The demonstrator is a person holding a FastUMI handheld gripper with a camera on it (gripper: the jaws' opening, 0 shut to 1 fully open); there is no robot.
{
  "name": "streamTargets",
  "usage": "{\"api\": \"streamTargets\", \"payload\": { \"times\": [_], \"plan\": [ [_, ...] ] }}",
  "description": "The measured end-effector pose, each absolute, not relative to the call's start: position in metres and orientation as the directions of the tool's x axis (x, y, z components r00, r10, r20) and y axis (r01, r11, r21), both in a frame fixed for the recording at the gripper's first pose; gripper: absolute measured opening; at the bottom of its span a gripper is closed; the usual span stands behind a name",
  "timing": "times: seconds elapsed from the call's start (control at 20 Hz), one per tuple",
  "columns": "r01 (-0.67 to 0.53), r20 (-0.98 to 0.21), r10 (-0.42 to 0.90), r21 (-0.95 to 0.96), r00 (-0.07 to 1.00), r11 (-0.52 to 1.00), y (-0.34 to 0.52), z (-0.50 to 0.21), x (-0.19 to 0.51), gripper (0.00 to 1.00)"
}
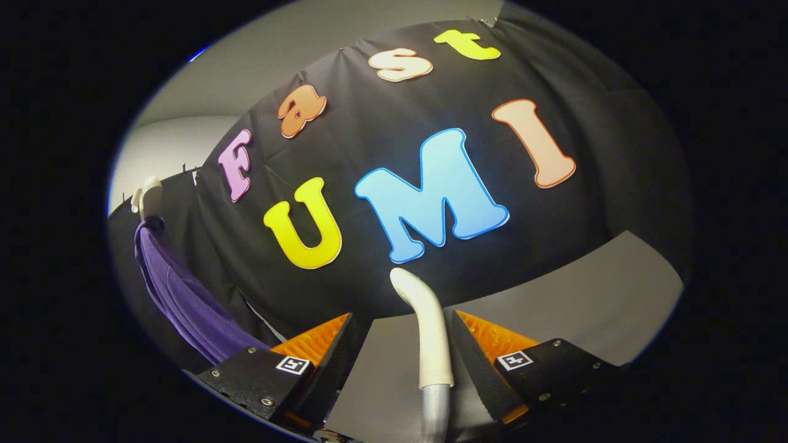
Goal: Iron the clothes twice with a garment steamer, once on the left side and once on the right side.
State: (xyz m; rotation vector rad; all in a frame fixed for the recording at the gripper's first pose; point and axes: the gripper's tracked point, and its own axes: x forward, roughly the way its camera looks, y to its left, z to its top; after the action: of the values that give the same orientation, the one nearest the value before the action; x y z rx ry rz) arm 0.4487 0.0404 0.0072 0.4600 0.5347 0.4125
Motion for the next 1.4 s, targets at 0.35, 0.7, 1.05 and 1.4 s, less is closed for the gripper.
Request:
{"api": "streamTargets", "payload": {
  "times": [0.35, 0.7, 1.05, 1.4],
  "plan": [
    [-0.200, -0.468, 0.556, 0.614, 0.687, 0.764, 0.048, -0.038, 0.474, 0.94],
    [-0.141, -0.503, 0.656, 0.724, 0.562, 0.676, 0.064, -0.072, 0.479, 0.93],
    [-0.050, -0.493, 0.726, 0.811, 0.480, 0.583, 0.078, -0.089, 0.482, 0.81],
    [0.047, -0.439, 0.764, 0.878, 0.472, 0.475, 0.079, -0.091, 0.488, 0.43]
  ]
}}
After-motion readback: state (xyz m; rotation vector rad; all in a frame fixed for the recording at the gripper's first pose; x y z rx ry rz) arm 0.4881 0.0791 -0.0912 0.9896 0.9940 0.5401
